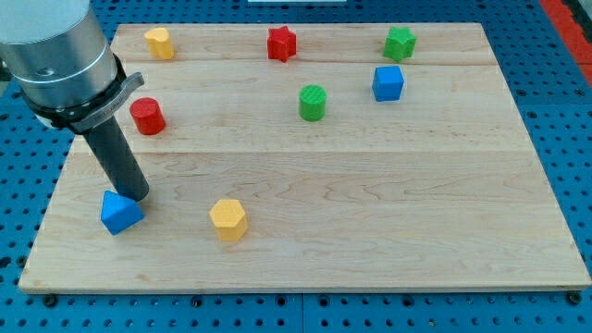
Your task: Move the green circle towards the bottom right of the board
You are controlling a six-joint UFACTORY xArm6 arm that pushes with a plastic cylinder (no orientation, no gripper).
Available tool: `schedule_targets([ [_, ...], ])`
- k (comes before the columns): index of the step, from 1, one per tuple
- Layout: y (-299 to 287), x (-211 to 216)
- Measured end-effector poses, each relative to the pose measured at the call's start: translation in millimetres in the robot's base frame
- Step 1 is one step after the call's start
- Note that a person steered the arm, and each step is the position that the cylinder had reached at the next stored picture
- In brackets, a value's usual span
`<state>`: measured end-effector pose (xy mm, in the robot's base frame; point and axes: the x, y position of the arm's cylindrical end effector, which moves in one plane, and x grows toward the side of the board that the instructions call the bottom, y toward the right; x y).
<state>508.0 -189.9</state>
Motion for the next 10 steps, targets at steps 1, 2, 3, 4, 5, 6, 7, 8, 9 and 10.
schedule_targets([
  [1,10,-30],
  [2,91,-93],
  [3,167,-123],
  [4,174,-179],
  [5,221,-174],
  [6,240,-80],
  [7,255,-78],
  [8,223,-109],
  [9,203,-92],
  [10,201,-48],
])
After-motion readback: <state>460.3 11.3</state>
